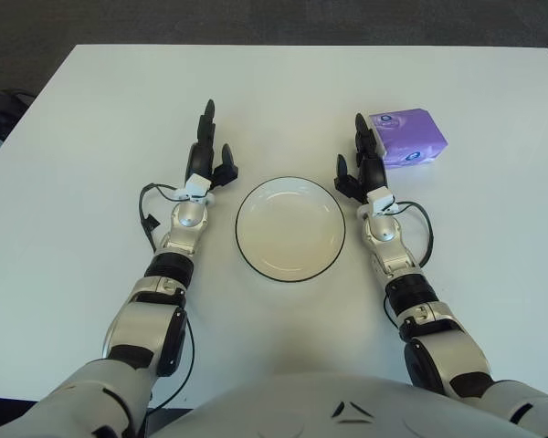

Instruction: Put the tissue paper into the plate.

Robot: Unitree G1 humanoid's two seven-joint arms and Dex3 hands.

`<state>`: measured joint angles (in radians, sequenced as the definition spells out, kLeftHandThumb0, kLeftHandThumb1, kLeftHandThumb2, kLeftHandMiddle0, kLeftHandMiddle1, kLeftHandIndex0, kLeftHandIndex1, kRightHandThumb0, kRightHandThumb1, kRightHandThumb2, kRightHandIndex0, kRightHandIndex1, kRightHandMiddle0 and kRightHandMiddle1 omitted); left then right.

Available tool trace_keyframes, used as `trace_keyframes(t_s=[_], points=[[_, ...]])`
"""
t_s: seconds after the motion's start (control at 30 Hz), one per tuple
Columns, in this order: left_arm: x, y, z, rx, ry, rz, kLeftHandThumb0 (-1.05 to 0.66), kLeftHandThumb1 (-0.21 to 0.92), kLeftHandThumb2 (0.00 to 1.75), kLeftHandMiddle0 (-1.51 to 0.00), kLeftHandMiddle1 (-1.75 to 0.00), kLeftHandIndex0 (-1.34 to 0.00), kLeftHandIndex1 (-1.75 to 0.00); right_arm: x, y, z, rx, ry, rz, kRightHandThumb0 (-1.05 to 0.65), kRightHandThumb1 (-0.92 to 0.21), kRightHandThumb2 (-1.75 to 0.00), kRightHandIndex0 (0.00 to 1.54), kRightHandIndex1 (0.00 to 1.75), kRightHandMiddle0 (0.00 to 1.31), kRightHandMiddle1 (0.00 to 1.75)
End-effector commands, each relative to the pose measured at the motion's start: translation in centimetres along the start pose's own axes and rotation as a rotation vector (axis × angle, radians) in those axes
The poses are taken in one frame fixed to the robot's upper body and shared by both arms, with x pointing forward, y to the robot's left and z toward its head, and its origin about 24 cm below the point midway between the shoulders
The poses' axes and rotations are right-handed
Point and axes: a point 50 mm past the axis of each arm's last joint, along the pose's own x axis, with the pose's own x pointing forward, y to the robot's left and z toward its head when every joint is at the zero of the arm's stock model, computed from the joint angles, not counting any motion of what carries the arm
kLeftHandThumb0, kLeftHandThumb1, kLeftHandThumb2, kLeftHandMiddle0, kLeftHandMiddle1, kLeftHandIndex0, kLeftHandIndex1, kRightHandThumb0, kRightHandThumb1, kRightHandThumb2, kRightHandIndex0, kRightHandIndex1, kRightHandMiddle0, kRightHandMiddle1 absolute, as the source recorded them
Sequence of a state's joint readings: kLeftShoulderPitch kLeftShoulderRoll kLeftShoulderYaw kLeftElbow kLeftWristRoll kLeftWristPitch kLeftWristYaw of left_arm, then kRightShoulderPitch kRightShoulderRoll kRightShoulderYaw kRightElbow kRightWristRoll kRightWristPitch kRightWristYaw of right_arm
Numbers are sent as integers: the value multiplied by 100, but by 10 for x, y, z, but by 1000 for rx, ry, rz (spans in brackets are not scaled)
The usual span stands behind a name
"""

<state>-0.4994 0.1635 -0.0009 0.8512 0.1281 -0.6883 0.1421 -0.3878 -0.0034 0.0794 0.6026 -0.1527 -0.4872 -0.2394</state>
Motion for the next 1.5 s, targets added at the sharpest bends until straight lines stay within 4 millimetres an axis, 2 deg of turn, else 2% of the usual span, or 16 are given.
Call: trace_keyframes(t_s=[0.0,1.47], points=[[-78,-9,-59,1,297,-31,-90,92,104,-2,0,-1,-1,-55,-11,-58,-77,294,15,-85,-92,-80,0,0,0,0],[-80,-9,-59,11,299,-26,-90,92,105,0,0,-1,-1,-60,-7,-50,-91,253,32,-86,-92,-83,0,0,0,0]])
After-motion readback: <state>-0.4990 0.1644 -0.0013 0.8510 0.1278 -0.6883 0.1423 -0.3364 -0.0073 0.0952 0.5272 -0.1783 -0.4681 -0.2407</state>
